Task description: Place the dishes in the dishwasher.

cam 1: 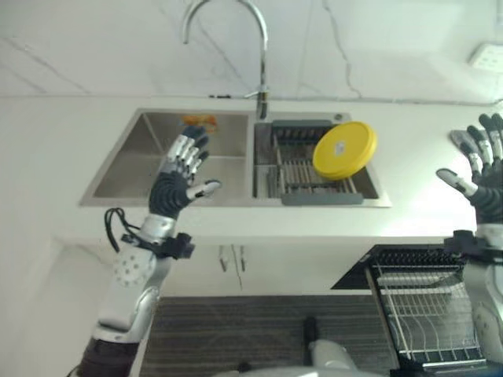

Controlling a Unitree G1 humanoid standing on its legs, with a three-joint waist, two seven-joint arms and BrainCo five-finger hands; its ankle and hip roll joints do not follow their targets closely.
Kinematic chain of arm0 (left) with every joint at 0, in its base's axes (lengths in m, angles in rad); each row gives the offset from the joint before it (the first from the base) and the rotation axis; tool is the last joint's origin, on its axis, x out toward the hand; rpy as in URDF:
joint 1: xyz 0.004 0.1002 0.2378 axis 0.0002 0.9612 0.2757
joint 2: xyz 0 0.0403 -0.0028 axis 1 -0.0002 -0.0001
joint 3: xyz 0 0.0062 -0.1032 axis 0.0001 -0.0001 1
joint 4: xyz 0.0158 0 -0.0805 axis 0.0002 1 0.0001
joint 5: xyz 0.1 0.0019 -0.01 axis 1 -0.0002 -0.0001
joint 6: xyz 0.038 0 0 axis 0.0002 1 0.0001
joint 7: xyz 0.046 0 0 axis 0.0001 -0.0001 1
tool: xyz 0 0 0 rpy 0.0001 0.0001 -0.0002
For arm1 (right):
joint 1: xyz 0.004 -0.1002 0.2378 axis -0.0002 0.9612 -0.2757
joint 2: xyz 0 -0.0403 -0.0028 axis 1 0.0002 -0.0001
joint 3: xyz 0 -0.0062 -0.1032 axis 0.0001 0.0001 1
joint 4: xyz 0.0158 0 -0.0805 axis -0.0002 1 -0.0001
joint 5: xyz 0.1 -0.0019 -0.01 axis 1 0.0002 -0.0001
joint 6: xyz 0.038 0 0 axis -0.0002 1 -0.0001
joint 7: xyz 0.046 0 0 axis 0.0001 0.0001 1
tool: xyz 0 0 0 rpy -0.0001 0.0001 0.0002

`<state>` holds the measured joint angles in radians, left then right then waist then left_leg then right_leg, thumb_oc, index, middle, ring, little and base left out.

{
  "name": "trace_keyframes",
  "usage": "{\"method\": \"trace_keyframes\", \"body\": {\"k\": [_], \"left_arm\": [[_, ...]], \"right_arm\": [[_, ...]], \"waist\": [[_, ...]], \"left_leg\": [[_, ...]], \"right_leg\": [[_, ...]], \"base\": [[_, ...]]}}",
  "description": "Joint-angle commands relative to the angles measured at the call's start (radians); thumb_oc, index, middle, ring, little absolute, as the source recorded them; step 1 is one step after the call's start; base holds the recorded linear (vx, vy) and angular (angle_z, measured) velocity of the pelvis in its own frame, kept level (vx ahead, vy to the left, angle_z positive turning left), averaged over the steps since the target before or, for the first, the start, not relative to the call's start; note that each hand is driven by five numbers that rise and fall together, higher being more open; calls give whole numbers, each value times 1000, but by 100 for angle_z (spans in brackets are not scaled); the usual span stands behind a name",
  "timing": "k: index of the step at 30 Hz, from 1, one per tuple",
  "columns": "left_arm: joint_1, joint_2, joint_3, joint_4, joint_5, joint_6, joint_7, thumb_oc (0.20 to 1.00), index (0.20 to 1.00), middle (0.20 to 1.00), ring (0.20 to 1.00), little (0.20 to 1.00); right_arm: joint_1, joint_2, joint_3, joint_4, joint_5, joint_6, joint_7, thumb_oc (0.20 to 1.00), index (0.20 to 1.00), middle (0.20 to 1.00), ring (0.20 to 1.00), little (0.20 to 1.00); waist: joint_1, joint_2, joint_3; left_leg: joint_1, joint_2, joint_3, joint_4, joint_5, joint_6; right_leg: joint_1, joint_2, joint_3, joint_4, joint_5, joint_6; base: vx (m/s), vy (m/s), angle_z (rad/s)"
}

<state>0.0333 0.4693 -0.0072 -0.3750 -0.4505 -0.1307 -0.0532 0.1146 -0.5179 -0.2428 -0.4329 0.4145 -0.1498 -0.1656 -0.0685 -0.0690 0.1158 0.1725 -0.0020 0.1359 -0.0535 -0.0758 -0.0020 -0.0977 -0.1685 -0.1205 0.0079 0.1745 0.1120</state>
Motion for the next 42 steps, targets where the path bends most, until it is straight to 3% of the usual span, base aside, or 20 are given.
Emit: {"method": "trace_keyframes", "body": {"k": [1,4,5,8,13,15,17,19,21,24,28,31,37,42], "left_arm": [[-71,31,23,-51,26,-51,-2,1000,1000,1000,1000,1000],[-72,40,23,-57,5,-48,-4,1000,1000,1000,1000,1000],[-67,43,21,-65,-16,-44,-15,1000,1000,1000,1000,1000],[-59,44,20,-71,-49,-44,-30,1000,1000,1000,1000,1000],[-63,33,17,-71,-102,-59,-51,1000,1000,1000,1000,1000],[-66,34,16,-69,-101,-73,-63,1000,1000,1000,1000,1000],[-56,34,21,-61,-108,-84,-76,1000,1000,1000,1000,1000],[-40,21,26,-57,-106,-95,-92,1000,1000,1000,1000,1000],[-23,8,24,-56,-102,-110,-104,1000,1000,1000,1000,1000],[-43,-1,0,-39,-82,-131,-102,1000,1000,1000,1000,1000],[-82,0,-14,-15,-53,-142,-90,1000,1000,1000,1000,1000],[-103,9,-13,0,-14,-135,-66,1000,1000,1000,1000,1000],[-113,29,-4,27,92,-138,-39,1000,1000,1000,1000,1000],[-42,61,39,72,82,-123,-39,1000,1000,1000,1000,1000]], "right_arm": [[-59,-36,-33,-42,15,-37,-38,1000,1000,1000,1000,1000],[-51,-30,-34,-55,2,-19,-54,1000,1000,1000,1000,1000],[-46,-34,-33,-63,8,40,-48,1000,1000,1000,1000,1000],[-47,-44,-22,-49,5,72,-14,1000,1000,1000,1000,1000],[-54,-57,-6,-49,38,103,88,1000,1000,1000,1000,1000],[-65,-88,14,-57,42,88,180,1000,1000,1000,1000,1000],[-83,-114,26,-48,98,96,196,1000,1000,1000,1000,1000],[-92,-107,37,-27,112,101,196,1000,1000,1000,1000,1000],[-105,-83,51,-11,121,94,177,1000,1000,1000,1000,1000],[-131,-56,72,13,136,94,152,1000,1000,1000,1000,1000],[-158,-40,77,56,177,105,163,1000,1000,1000,1000,1000],[-169,-29,79,88,149,104,119,1000,1000,1000,1000,1000],[-187,8,55,129,192,79,47,1000,1000,1000,1000,1000],[-194,15,4,197,223,46,-6,1000,1000,1000,1000,1000]], "waist": [[3,39,30],[-4,34,26],[-3,30,23],[-7,28,20],[-36,30,9],[-36,32,7],[-27,31,9],[-9,30,13],[7,34,17],[19,55,32],[12,64,22],[22,57,12],[41,40,9],[69,23,4]], "left_leg": [[-29,-33,-84,-34,14,33],[-16,-19,-76,-34,3,30],[-9,-5,-62,-34,1,24],[-2,20,-25,-34,2,15],[7,85,72,-34,30,-22],[7,99,82,-20,45,-40],[-9,96,58,40,36,-49],[-50,88,19,106,48,-55],[-66,89,-3,51,62,-56],[-103,117,-13,-33,138,-83],[-116,116,1,-34,123,-84],[-98,107,0,-34,104,-77],[-79,95,5,-34,81,-58],[-69,88,10,-34,67,-43]], "right_leg": [[5,12,5,27,0,43],[24,18,16,-4,-3,49],[41,25,-2,-23,-11,53],[64,40,-21,-43,-31,55],[106,88,-28,-75,-67,13],[121,105,-24,-81,-73,-2],[133,113,-12,-83,-78,-14],[149,120,-4,-86,-84,-25],[157,122,-5,-90,-90,-24],[169,114,-24,-95,-115,-22],[169,90,-70,-94,-121,-17],[181,68,-101,-88,-119,-5],[192,54,-108,-82,-118,7],[208,56,-105,-90,-118,9]], "base": [[114,-232,-4],[148,-331,0],[127,-367,-5],[99,-332,-2],[90,-348,0],[88,-329,0],[82,-203,3],[71,-140,2],[61,-12,-6],[-12,136,12],[-43,220,8],[32,157,5],[16,71,-1],[34,9,-3]]}}
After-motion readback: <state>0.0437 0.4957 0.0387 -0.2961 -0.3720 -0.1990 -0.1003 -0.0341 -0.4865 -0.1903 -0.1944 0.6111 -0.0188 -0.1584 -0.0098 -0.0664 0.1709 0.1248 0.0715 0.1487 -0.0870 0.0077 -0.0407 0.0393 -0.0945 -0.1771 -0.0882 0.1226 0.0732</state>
